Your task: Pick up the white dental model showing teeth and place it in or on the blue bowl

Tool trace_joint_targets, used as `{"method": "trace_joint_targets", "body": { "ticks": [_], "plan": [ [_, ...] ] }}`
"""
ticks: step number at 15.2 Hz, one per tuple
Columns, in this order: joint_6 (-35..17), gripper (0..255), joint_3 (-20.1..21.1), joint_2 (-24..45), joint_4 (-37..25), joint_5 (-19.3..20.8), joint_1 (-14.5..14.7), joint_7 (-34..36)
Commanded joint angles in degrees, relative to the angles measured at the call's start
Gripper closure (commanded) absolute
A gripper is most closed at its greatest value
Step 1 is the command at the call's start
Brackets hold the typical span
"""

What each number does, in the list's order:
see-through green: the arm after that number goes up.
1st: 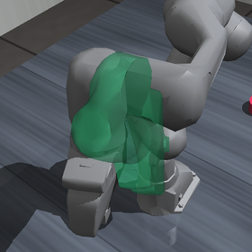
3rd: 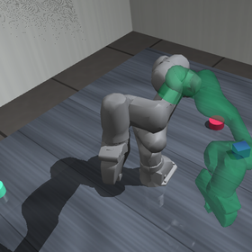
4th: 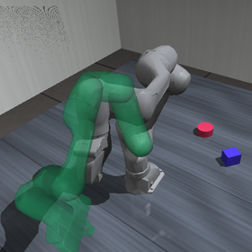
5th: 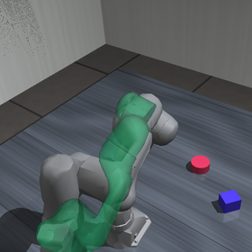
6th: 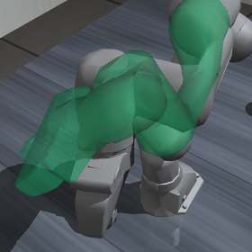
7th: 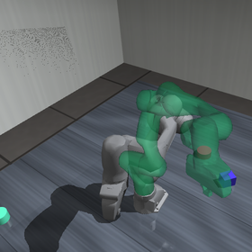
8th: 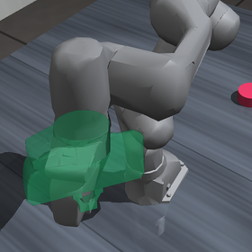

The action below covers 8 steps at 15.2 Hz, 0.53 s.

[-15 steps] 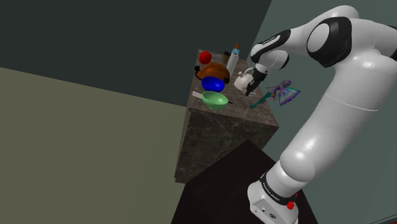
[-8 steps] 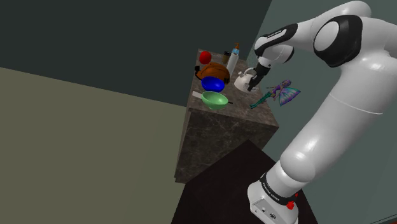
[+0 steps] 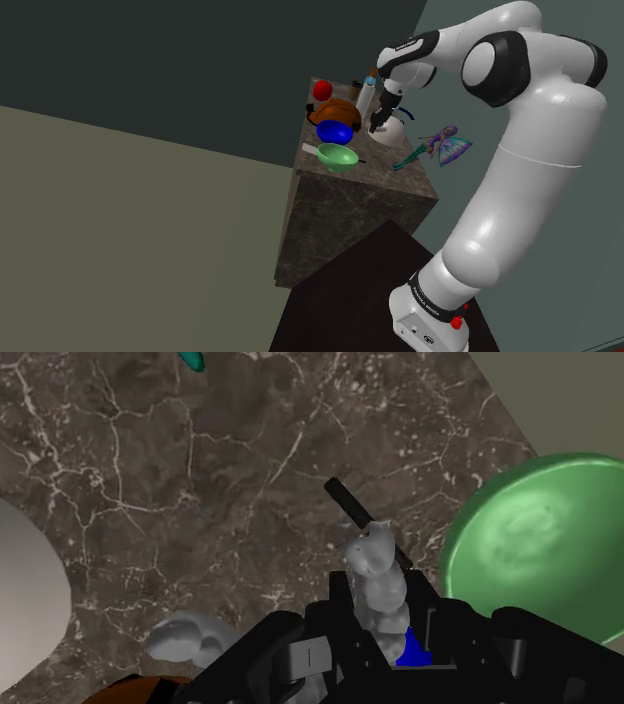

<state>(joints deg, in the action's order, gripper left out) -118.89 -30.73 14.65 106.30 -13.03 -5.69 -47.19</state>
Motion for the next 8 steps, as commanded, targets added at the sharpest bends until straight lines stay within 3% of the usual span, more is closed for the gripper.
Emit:
{"method": "trace_joint_targets", "body": {
  "ticks": [1, 8],
  "plan": [
    [0.9, 255, 1.1, 2.8, -3.5, -1.2, 0.6, 1.7],
    [6.1, 255, 4.3, 13.4, -19.1, -4.4, 1.4, 7.2]
  ]
}}
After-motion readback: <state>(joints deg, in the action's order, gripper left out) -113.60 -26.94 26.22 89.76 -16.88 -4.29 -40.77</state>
